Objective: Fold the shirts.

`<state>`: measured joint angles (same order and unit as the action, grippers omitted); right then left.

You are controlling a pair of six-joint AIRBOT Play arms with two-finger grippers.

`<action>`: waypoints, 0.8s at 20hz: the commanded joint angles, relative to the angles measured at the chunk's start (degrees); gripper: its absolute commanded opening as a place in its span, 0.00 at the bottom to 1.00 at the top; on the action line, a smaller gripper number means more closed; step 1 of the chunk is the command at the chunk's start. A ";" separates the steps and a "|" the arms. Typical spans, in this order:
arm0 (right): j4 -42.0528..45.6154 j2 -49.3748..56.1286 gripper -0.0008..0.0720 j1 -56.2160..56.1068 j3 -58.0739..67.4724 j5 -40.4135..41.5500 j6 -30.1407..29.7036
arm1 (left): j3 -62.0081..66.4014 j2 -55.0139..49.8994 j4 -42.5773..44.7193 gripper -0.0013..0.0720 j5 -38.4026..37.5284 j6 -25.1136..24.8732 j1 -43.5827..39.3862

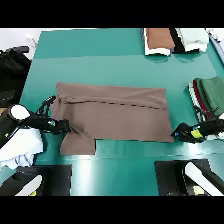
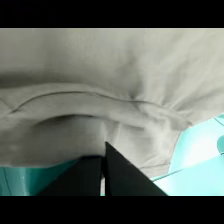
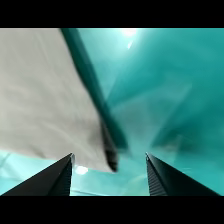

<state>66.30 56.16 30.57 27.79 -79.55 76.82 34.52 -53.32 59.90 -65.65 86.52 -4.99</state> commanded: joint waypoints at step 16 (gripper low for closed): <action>14.84 -12.55 0.03 -21.20 13.46 -11.04 0.35 | 1.22 20.76 3.30 0.05 -24.48 3.52 -0.02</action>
<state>77.08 48.75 9.89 39.70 -87.44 77.01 35.14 -35.24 66.89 -83.94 89.21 -4.99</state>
